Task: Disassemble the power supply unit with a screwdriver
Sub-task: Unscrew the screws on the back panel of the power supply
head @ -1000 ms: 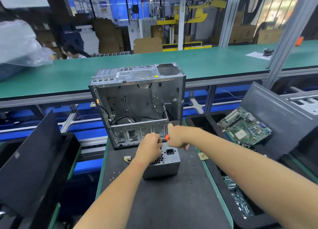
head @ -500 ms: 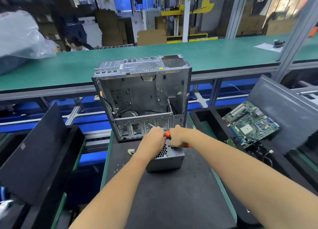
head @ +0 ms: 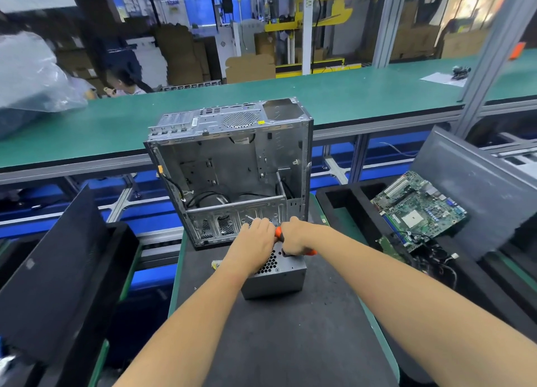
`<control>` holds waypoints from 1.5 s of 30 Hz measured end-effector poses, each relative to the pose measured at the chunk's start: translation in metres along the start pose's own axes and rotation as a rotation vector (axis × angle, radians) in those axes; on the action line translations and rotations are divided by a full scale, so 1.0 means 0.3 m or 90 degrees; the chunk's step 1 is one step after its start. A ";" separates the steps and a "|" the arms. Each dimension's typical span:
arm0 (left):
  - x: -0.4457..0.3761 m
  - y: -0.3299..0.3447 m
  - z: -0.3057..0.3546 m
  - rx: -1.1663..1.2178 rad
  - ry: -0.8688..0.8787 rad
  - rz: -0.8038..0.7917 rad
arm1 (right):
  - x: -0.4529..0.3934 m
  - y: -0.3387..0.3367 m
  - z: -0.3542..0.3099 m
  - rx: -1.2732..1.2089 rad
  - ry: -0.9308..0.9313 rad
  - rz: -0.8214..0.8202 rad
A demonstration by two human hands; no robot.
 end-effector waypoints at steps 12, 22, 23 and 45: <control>-0.047 -0.025 0.004 0.067 -0.022 -0.061 | 0.005 0.019 0.016 -0.083 0.017 0.005; -0.024 -0.047 0.002 0.241 -0.092 -0.066 | 0.005 0.041 0.022 -0.129 0.041 0.002; -0.024 -0.048 0.000 0.248 -0.089 -0.067 | 0.004 0.042 0.023 -0.133 0.039 0.002; 0.316 0.098 -0.290 0.685 -0.362 0.058 | 0.041 -0.139 -0.130 -0.156 -0.060 0.173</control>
Point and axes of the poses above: each hand's wrist, its own x-axis away from the middle knuckle, its own y-axis out of the palm, z = x × y, the point moved 2 cm from there along -x, towards the middle knuckle, and after that the axes turned 15 degrees about -z, right-handed, at the moved point
